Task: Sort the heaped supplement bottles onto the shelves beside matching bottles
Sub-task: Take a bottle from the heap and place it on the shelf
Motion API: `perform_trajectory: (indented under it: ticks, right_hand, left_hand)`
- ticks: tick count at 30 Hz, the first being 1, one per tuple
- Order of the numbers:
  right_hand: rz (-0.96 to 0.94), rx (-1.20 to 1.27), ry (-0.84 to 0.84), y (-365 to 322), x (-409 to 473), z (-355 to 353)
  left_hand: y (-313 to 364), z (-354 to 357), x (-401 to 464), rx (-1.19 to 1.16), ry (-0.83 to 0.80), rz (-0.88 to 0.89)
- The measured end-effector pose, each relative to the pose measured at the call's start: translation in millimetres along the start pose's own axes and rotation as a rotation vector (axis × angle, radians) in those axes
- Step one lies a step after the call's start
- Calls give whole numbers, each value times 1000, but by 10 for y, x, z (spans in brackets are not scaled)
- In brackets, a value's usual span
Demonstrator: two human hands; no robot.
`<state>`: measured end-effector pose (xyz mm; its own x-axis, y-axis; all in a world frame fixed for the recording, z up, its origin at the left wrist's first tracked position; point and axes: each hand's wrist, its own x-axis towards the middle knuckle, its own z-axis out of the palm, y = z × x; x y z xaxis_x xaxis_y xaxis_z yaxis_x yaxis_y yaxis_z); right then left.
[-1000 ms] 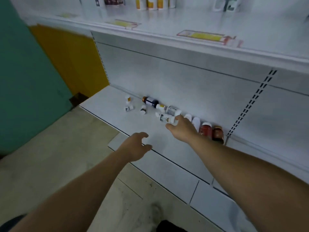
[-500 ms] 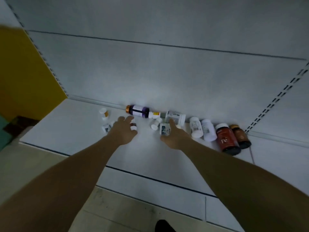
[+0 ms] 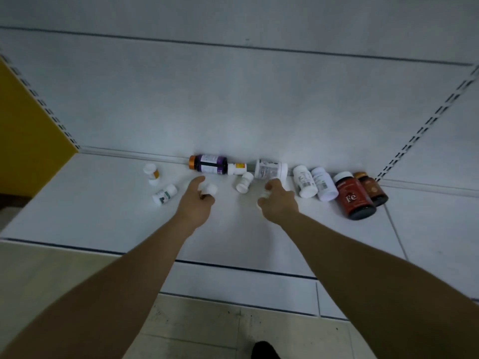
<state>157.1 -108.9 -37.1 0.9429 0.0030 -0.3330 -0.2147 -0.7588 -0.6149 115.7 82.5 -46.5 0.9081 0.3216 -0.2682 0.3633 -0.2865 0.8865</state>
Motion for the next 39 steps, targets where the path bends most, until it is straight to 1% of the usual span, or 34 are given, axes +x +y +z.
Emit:
perform_trajectory:
  ticks: [2, 3, 5, 7, 9, 10, 13, 16, 18, 20, 22, 24, 26, 29, 33, 36, 37, 39]
  right_hand:
    - [43, 162, -25, 6, -191, -29]
    - [59, 326, -42, -12, -316, -52]
    - [85, 735, -99, -123, -644, -145]
    - [61, 1039, -165, -295, -1055, -283]
    - [-22, 1160, -224, -461, -1522, -417]
    - [-68, 1168, -230, -544, -1776, -487]
    - [-192, 1179, -170, -754, -2514, -722]
    - [-282, 1264, -128, -948, -3150, -1004]
    - [-346, 1349, -138, -1062, -3498, -1198]
    - [-380, 1406, -124, -1178, -3807, -1404]
    - [-372, 1407, -56, -1262, -4049, -1619]
    - [-406, 1398, -11, -1304, -4203, -1828]
    - [-428, 1423, -9, -1316, -4294, -2030]
    - [-399, 1492, -71, -1296, -4394, -2343]
    - [-426, 1515, -162, -1228, -4452, -2603]
    - [-466, 1384, -149, -1238, -4396, -2653]
    - [-475, 1348, -169, -1265, -4373, -2654]
    - [-476, 1352, -247, -1348, -4331, -2645]
  left_hand:
    - [178, -86, -297, -244, -69, -48]
    - [284, -149, -468, -373, -115, -62]
    - [497, -306, -811, -588, -203, -78]
    - [713, -504, -1154, -718, -270, -99]
    - [912, -706, -1493, -821, -351, -118]
    - [1005, -812, -1663, -857, -387, -112]
    - [1290, -1108, -2155, -881, -470, -47]
    - [1601, -1313, -2599, -891, -569, 44]
    - [1805, -1409, -2859, -919, -637, 101]
    - [2003, -1480, -3092, -941, -704, 154]
    - [2196, -1517, -3292, -934, -744, 208]
    - [2364, -1511, -3462, -913, -744, 264]
    - [2514, -1464, -3604, -899, -732, 309]
    - [2719, -1361, -3780, -921, -712, 350]
    - [2879, -1223, -3934, -914, -705, 402]
    - [2896, -1201, -3949, -897, -628, 430]
    - [2890, -1227, -3948, -892, -594, 441]
    - [2887, -1322, -3922, -892, -523, 447]
